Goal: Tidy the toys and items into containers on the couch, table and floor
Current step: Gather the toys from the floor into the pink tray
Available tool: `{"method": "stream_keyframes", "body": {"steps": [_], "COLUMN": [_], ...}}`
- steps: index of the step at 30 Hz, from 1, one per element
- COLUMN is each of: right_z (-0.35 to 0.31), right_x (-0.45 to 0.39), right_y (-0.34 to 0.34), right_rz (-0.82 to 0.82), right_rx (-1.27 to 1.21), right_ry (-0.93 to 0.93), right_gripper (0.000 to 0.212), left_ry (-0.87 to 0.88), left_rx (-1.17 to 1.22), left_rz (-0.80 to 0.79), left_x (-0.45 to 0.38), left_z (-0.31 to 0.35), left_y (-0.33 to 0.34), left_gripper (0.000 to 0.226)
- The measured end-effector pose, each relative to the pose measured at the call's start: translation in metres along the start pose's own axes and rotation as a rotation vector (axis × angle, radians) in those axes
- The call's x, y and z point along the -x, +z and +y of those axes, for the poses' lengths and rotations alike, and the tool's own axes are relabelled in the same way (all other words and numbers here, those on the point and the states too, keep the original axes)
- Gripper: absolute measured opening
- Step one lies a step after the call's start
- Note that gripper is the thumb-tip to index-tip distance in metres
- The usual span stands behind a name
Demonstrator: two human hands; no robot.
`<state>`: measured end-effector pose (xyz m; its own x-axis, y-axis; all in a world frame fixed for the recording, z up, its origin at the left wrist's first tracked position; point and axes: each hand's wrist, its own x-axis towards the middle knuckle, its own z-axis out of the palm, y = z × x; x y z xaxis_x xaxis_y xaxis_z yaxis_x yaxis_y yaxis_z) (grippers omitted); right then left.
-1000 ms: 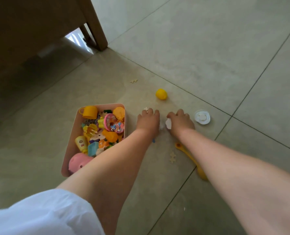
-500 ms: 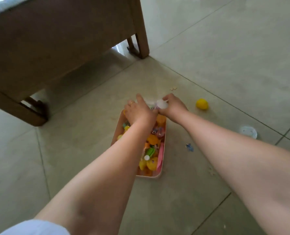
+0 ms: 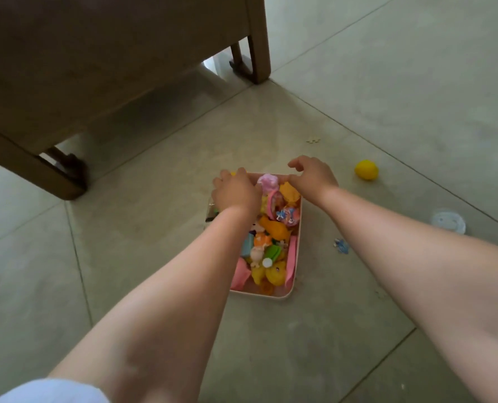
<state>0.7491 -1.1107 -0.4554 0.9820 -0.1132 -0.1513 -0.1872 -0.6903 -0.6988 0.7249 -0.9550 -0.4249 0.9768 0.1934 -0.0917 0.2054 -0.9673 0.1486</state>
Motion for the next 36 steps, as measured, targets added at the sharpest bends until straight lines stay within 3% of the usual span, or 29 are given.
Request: {"method": "stream_keyframes", "body": {"steps": [3, 9, 13, 17, 23, 31, 36], "right_z": [0.020, 0.061, 0.082, 0.101, 0.118, 0.125, 0.121], "right_x": [-0.004, -0.015, -0.032, -0.039, -0.047, -0.056, -0.057], "right_y": [-0.012, -0.038, -0.043, -0.036, -0.023, -0.019, -0.023], "right_rz": [0.064, 0.187, 0.109, 0.074, 0.115, 0.096, 0.057], "right_rx": [0.071, 0.358, 0.415, 0.393, 0.413, 0.564, 0.613], "right_ry": [0.050, 0.069, 0.219, 0.185, 0.078, 0.065, 0.055], "right_gripper": [0.037, 0.053, 0.056, 0.039, 0.040, 0.045, 0.048], "left_ry": [0.140, 0.387, 0.470, 0.418, 0.307, 0.166, 0.187], "left_rx": [-0.016, -0.089, -0.083, -0.021, 0.077, 0.165, 0.158], "left_rz": [0.014, -0.012, -0.090, -0.164, -0.164, -0.163, -0.216], "left_x": [-0.009, -0.037, -0.068, -0.092, -0.142, -0.186, -0.180], "left_z": [0.031, 0.088, 0.119, 0.147, 0.176, 0.185, 0.190], "left_y": [0.004, 0.021, 0.043, 0.067, 0.093, 0.114, 0.109], "left_gripper": [0.045, 0.050, 0.053, 0.044, 0.047, 0.030, 0.038]}}
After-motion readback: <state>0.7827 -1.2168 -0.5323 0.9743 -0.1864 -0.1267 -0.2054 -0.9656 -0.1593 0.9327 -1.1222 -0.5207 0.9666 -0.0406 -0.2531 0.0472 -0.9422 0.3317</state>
